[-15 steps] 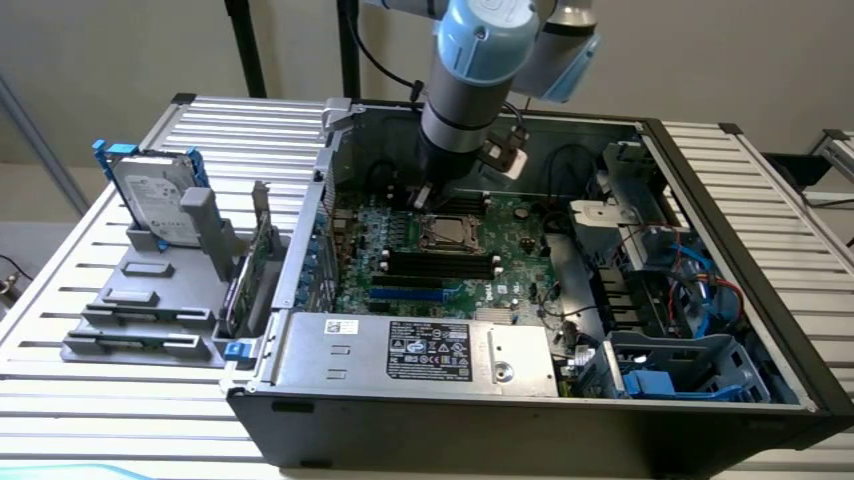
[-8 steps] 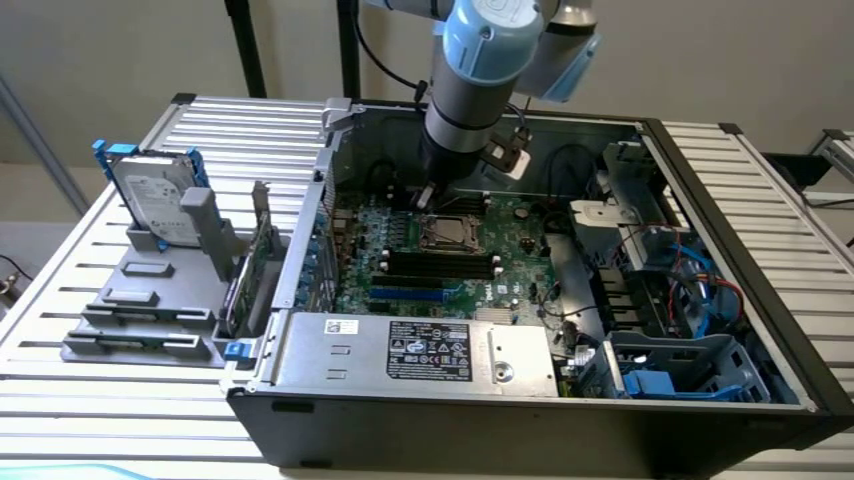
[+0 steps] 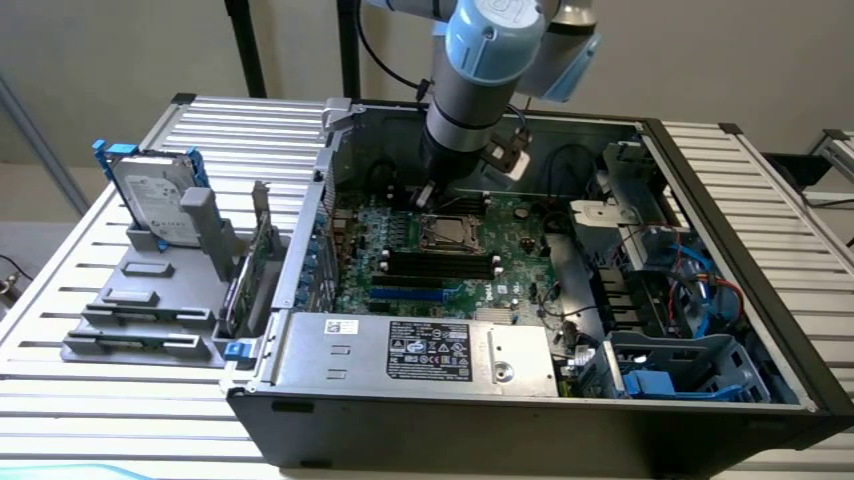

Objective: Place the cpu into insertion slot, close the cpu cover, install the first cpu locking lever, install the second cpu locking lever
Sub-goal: 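Install the first cpu locking lever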

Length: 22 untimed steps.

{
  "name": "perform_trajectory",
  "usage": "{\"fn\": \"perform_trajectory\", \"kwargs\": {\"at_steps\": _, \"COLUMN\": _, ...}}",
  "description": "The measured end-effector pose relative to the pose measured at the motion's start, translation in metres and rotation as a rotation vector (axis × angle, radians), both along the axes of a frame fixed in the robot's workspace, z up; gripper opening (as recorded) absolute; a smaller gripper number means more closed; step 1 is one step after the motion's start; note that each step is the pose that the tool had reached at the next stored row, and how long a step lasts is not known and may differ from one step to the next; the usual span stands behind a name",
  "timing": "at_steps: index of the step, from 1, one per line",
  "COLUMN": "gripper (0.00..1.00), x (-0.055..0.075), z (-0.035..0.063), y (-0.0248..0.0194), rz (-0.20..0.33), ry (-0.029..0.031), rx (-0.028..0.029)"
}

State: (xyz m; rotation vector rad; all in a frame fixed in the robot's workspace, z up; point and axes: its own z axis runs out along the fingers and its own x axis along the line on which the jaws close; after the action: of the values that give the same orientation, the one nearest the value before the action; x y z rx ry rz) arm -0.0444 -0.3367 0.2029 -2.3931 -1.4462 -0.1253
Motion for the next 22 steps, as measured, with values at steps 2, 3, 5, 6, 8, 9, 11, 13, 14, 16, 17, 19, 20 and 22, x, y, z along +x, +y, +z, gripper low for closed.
{"fn": "perform_trajectory", "kwargs": {"at_steps": 2, "gripper": 0.11, "x": 0.0, "z": -0.0004, "y": 0.0003, "rz": -0.007, "ry": 0.0052, "rx": -0.0003}}
{"fn": "perform_trajectory", "kwargs": {"at_steps": 3, "gripper": 0.11, "x": 0.001, "z": -0.0007, "y": 0.0005, "rz": -0.011, "ry": 0.0072, "rx": -0.0002}}
{"fn": "perform_trajectory", "kwargs": {"at_steps": 5, "gripper": 0.11, "x": 0.002, "z": -0.0011, "y": 0.0005, "rz": -0.018, "ry": 0.0102, "rx": -0.0003}}
{"fn": "perform_trajectory", "kwargs": {"at_steps": 6, "gripper": 0.11, "x": 0.002, "z": -0.0013, "y": 0.0006, "rz": -0.022, "ry": 0.0114, "rx": -0.0003}}
{"fn": "perform_trajectory", "kwargs": {"at_steps": 8, "gripper": 0.11, "x": 0.003, "z": -0.0017, "y": 0.0006, "rz": -0.03, "ry": 0.0148, "rx": -0.001}}
{"fn": "perform_trajectory", "kwargs": {"at_steps": 9, "gripper": 0.11, "x": 0.004, "z": -0.0019, "y": 0.0006, "rz": -0.033, "ry": 0.0169, "rx": -0.0015}}
{"fn": "perform_trajectory", "kwargs": {"at_steps": 11, "gripper": 0.11, "x": 0.005, "z": -0.0024, "y": 0.0006, "rz": -0.04, "ry": 0.021, "rx": -0.0032}}
{"fn": "perform_trajectory", "kwargs": {"at_steps": 13, "gripper": 0.11, "x": 0.006, "z": -0.0027, "y": 0.0006, "rz": -0.046, "ry": 0.0252, "rx": -0.0055}}
{"fn": "perform_trajectory", "kwargs": {"at_steps": 14, "gripper": 0.11, "x": 0.007, "z": -0.0029, "y": 0.0006, "rz": -0.049, "ry": 0.0271, "rx": -0.0066}}
{"fn": "perform_trajectory", "kwargs": {"at_steps": 16, "gripper": 0.11, "x": 0.008, "z": -0.0033, "y": 0.0006, "rz": -0.055, "ry": 0.0308, "rx": -0.0092}}
{"fn": "perform_trajectory", "kwargs": {"at_steps": 17, "gripper": 0.11, "x": 0.009, "z": -0.0035, "y": 0.0006, "rz": -0.058, "ry": 0.0324, "rx": -0.0106}}
{"fn": "perform_trajectory", "kwargs": {"at_steps": 19, "gripper": 0.11, "x": 0.01, "z": -0.0039, "y": 0.0006, "rz": -0.065, "ry": 0.0358, "rx": -0.0135}}
{"fn": "perform_trajectory", "kwargs": {"at_steps": 20, "gripper": 0.11, "x": 0.011, "z": -0.0041, "y": 0.0006, "rz": -0.068, "ry": 0.0373, "rx": -0.0148}}
{"fn": "perform_trajectory", "kwargs": {"at_steps": 22, "gripper": 0.11, "x": 0.013, "z": -0.0046, "y": 0.0007, "rz": -0.073, "ry": 0.0405, "rx": -0.0169}}
